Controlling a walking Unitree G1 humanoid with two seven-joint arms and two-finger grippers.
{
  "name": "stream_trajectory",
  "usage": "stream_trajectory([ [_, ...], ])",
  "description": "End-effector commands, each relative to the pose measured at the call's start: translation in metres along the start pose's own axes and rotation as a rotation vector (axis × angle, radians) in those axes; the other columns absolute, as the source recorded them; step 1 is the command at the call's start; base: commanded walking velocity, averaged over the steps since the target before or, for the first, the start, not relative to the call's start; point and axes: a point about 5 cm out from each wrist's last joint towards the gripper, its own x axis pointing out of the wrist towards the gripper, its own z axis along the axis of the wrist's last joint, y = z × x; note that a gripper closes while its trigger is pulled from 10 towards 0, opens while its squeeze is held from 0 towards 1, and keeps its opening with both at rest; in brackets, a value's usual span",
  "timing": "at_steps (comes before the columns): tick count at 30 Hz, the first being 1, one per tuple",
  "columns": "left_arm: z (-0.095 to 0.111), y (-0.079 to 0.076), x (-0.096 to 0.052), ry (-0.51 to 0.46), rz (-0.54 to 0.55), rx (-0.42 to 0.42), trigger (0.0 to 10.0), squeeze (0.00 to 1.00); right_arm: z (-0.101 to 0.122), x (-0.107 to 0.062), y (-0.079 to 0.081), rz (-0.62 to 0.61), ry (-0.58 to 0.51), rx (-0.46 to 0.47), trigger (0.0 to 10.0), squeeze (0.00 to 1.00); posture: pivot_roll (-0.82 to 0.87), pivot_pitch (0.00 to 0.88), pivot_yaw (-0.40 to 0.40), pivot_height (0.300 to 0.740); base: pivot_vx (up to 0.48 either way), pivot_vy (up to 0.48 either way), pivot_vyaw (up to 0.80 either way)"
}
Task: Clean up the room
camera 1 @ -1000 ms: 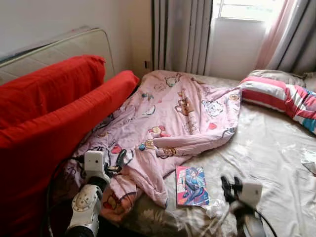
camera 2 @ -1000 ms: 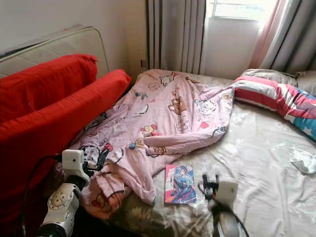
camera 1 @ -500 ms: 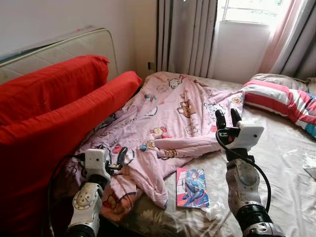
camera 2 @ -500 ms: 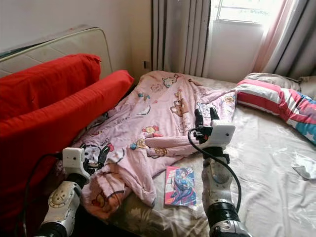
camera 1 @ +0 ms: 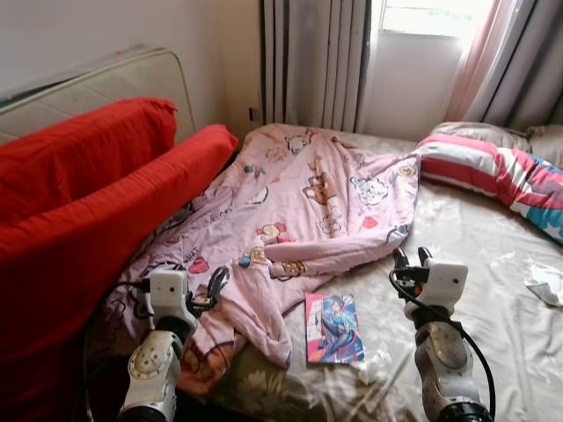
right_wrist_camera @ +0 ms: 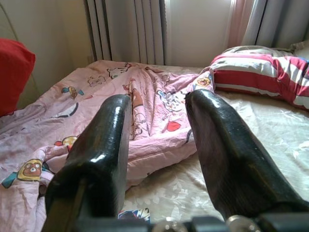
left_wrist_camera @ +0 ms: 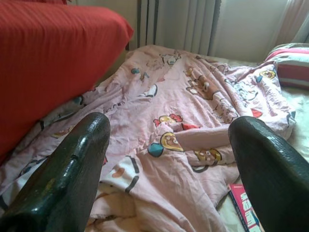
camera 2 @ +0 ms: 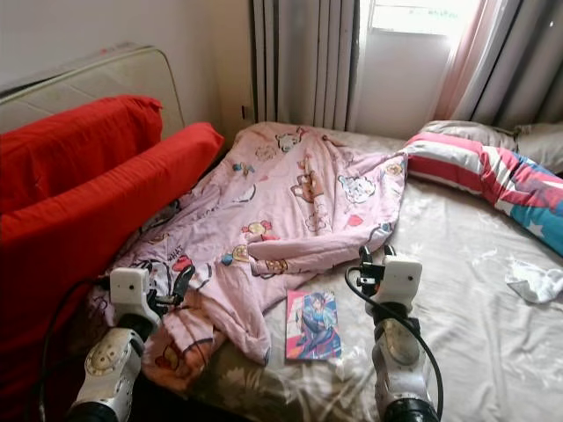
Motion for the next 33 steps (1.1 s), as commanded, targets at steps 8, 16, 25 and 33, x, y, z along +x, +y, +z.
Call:
stream_trajectory([
  [8, 0.001, 0.008, -0.011, -0.013, 0.013, 0.012, 10.0, 0.0, 0.004, -0.01, 0.001, 0.007, -0.044, -0.012, 10.0, 0.0, -0.04, 0.136, -0.001, 0.74, 0.0, 0.0, 0.0],
  [16, 0.0, 0.016, -0.036, -0.006, 0.025, 0.026, 10.0, 0.0, 0.0, -0.032, -0.004, -0.018, -0.037, -0.015, 10.0, 0.0, -0.06, 0.199, -0.002, 0.74, 0.0, 0.0, 0.0],
  [25, -0.002, 0.026, -0.064, 0.039, 0.046, 0.053, 10.0, 0.0, -0.002, -0.05, 0.003, 0.01, -0.002, -0.014, 10.0, 0.0, -0.01, 0.274, -0.037, 0.74, 0.0, 0.0, 0.0],
  [33, 0.019, 0.026, -0.067, 0.008, 0.006, 0.089, 10.0, 0.0, 0.005, -0.059, 0.018, 0.064, 0.021, 0.008, 10.0, 0.0, 0.02, 0.32, -0.096, 0.74, 0.0, 0.0, 0.0],
])
